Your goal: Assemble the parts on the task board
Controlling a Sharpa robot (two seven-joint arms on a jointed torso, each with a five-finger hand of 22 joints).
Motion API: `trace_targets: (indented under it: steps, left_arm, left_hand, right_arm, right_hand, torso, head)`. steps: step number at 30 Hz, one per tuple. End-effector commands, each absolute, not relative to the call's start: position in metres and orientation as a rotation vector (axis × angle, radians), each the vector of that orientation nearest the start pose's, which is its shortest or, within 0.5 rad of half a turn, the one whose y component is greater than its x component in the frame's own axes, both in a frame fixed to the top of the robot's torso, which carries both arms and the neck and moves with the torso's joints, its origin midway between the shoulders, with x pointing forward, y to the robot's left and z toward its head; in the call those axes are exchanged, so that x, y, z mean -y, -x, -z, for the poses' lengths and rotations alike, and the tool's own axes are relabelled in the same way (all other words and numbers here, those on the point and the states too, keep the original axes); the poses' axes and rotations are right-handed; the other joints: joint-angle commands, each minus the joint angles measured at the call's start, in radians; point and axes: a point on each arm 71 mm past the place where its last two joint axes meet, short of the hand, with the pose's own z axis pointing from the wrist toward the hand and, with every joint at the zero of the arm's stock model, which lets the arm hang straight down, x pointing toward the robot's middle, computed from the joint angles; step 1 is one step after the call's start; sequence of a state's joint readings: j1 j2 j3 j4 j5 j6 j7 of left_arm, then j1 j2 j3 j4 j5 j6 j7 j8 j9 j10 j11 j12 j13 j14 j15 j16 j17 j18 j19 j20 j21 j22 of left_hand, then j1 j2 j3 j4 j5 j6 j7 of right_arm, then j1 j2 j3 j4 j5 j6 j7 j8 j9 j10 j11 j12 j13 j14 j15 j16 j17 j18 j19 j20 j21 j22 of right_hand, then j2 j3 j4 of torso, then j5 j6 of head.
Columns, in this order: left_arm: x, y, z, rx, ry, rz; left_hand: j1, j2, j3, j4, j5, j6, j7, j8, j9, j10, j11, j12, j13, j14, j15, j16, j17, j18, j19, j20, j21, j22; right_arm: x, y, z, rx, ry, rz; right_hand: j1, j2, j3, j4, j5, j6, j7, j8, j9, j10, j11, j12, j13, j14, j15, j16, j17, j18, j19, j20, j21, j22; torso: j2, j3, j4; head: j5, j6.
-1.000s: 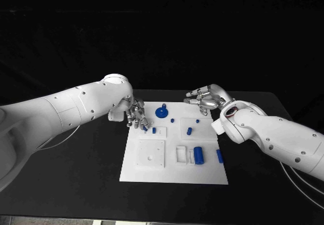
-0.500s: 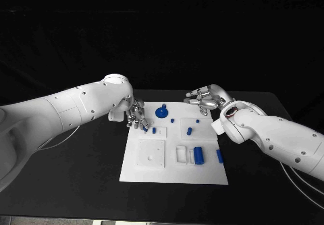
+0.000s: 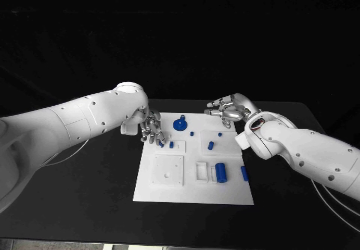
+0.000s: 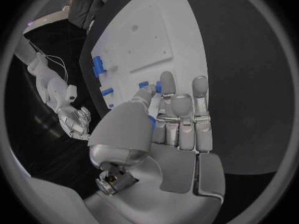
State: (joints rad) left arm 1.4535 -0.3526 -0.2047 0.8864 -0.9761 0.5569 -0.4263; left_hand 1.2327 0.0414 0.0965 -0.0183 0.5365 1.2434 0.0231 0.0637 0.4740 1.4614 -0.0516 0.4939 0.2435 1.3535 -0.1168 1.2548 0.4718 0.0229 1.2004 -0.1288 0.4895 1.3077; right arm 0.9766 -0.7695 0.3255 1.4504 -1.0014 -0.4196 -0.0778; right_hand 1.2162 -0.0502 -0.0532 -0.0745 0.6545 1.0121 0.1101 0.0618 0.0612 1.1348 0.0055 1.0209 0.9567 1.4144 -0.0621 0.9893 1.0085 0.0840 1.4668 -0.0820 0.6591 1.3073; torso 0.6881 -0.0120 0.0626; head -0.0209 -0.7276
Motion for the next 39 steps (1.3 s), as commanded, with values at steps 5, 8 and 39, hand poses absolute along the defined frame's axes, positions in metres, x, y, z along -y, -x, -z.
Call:
trace_targets:
  steps: [5,8,39]
  left_arm:
    - [-0.144,-0.5812,0.1747,-2.54,-0.038,0.24]
    - [-0.1446,-0.5811,0.1747,-2.539,-0.031,0.231]
    - [-0.1466,-0.5805,0.1749,-2.53,0.022,0.189]
  left_hand:
    - [-0.029,-0.006,0.21,-0.213,0.035,0.019,-0.004,0.003,-0.013,0.053,-0.011,0.012,-0.005,0.011,0.0,0.006,0.005,0.011,-0.004,-0.004,0.011,0.021]
    - [-0.037,-0.007,0.212,-0.216,0.039,0.023,-0.005,0.003,-0.02,0.054,-0.012,0.016,-0.006,0.015,-0.001,0.004,0.007,0.011,-0.002,-0.004,0.013,0.021]
    - [-0.062,0.001,0.168,-0.154,-0.073,0.047,-0.015,0.005,-0.14,0.054,-0.015,0.027,-0.011,0.022,-0.003,-0.009,0.025,0.0,0.015,-0.002,-0.019,0.014]
  right_arm:
    - [0.2115,-0.5096,0.1701,-1.534,-0.554,-0.962]
    - [0.2115,-0.5095,0.1701,-1.534,-0.554,-0.962]
    - [0.2123,-0.5096,0.1701,-1.533,-0.555,-0.961]
  right_hand:
    - [-0.011,-0.001,0.005,-0.001,0.006,0.004,0.001,0.0,0.001,-0.007,0.0,-0.004,0.0,-0.004,-0.002,-0.005,-0.001,0.017,0.016,-0.001,-0.001,0.075]
    - [-0.011,-0.001,0.005,-0.001,0.006,0.004,0.001,0.0,0.001,-0.007,0.0,-0.004,0.0,-0.004,-0.002,-0.005,-0.001,0.017,0.016,-0.001,-0.001,0.075]
    - [-0.013,-0.003,0.012,-0.004,0.025,0.004,0.002,0.0,0.001,-0.008,0.0,-0.006,-0.001,-0.004,-0.003,-0.006,-0.001,0.017,0.015,-0.001,-0.003,0.075]
  torso:
    - [0.0,0.0006,0.0005]
    - [-0.001,0.0003,0.0004]
    - [0.0,0.0006,-0.0007]
  head:
    - [0.001,-0.001]
    - [0.001,-0.001]
    - [0.0,0.003]
